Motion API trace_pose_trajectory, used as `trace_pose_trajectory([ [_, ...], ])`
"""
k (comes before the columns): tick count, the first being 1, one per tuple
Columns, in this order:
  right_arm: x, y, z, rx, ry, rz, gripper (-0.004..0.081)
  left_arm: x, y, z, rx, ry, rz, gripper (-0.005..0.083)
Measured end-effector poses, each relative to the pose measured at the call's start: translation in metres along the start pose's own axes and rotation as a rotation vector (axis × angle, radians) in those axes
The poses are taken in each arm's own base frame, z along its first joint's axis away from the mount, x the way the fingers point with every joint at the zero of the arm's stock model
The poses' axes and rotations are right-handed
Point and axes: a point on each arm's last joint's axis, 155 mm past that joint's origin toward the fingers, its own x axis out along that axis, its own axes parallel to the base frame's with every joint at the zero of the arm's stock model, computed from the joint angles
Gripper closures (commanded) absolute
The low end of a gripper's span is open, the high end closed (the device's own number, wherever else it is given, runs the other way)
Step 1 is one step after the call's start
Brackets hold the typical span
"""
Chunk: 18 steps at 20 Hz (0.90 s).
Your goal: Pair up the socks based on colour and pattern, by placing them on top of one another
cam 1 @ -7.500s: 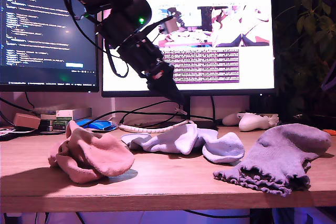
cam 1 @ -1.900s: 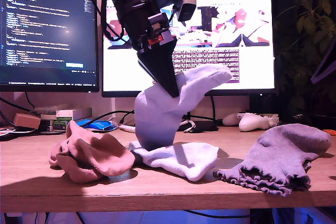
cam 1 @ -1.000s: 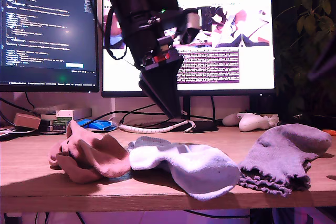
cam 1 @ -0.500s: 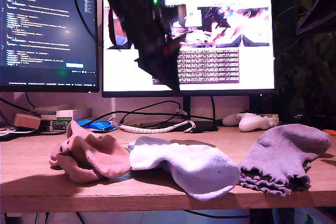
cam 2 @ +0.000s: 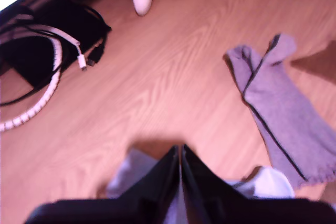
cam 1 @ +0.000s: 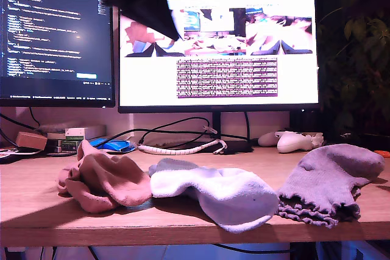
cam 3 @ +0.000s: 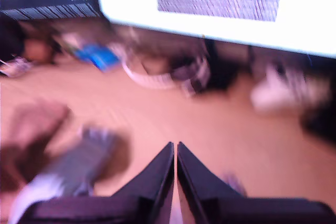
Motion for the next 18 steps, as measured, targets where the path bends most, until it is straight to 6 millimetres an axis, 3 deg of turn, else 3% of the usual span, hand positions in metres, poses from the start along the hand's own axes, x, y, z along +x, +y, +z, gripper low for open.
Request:
trace_pose_trajectory([
  [3,0.000,0.010,0.027,-0.013,-0.105,0.033,0.0780,-0.018,0.005,-0.014,-0.030,-0.097,0.048,0.0797],
  [7,0.021,0.010,0.021,-0.010,-0.090,0.044,0.0780,-0.068,0.029,0.005,-0.052,-0.264,0.146,0.0797],
  [9,0.032,0.008,0.015,0.008,-0.080,0.038,0.0780,-0.089,0.041,0.005,-0.061,-0.323,0.197,0.0797],
  [14,0.032,-0.013,0.014,0.038,-0.075,-0.075,0.0780,-0.094,0.043,-0.049,-0.101,-0.309,0.248,0.0797],
  [18,0.027,-0.036,0.004,0.039,-0.034,-0.143,0.0780,-0.112,0.054,-0.069,-0.126,-0.345,0.321,0.0797],
])
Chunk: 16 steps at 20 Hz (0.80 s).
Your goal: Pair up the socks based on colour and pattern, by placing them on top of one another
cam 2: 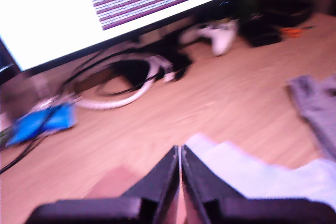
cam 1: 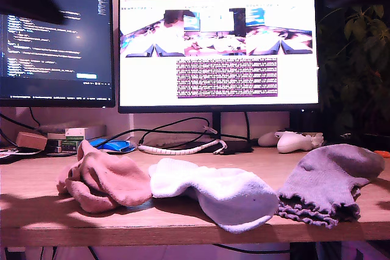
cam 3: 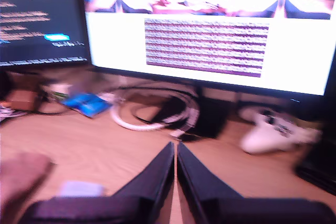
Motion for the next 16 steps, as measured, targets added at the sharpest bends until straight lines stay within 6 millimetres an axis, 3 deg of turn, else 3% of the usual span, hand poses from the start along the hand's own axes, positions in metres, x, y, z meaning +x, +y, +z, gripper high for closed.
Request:
trace_pose_trajectory([
  [4,-0.018,-0.017,-0.008,-0.012,0.048,-0.031,0.0780,-0.013,0.012,-0.004,-0.024,-0.023,0.041,0.0797],
  [9,-0.061,-0.024,0.006,-0.019,-0.004,-0.069,0.0780,-0.021,0.001,0.004,-0.023,-0.058,-0.016,0.0797],
  [16,-0.101,-0.020,-0.024,-0.013,0.061,-0.082,0.0780,-0.022,-0.010,-0.032,-0.048,0.087,-0.067,0.0797],
])
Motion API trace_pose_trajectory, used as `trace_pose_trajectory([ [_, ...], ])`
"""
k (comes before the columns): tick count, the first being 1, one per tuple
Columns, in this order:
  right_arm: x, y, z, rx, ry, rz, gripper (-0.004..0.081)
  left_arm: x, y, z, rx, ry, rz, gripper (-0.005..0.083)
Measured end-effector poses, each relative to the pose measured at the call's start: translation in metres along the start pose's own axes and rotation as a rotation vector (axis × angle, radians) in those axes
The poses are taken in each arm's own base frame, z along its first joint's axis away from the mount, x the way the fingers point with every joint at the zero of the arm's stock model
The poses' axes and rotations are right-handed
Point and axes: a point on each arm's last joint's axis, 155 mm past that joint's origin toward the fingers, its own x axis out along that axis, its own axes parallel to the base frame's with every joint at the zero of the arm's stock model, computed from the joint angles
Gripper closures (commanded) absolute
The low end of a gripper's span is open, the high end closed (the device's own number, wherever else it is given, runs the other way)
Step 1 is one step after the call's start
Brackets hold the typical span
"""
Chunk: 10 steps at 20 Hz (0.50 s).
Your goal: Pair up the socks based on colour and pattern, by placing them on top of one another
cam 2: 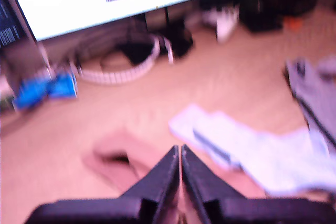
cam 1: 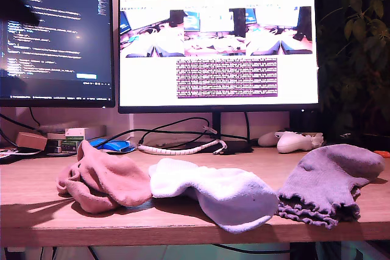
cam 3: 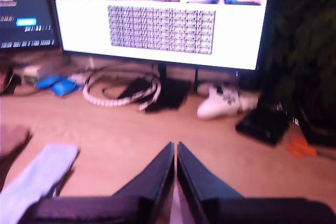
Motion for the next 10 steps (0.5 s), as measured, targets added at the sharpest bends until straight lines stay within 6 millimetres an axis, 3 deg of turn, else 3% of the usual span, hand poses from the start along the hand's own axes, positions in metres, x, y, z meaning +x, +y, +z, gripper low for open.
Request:
trace_pose_trajectory([
  [7,-0.007,0.003,-0.060,0.013,0.240,0.012,0.0780,-0.002,-0.003,-0.027,-0.022,0.109,-0.009,0.0797],
  [10,-0.008,0.004,-0.064,0.013,0.255,0.013,0.0780,-0.002,-0.003,-0.033,-0.027,0.133,-0.011,0.0797],
])
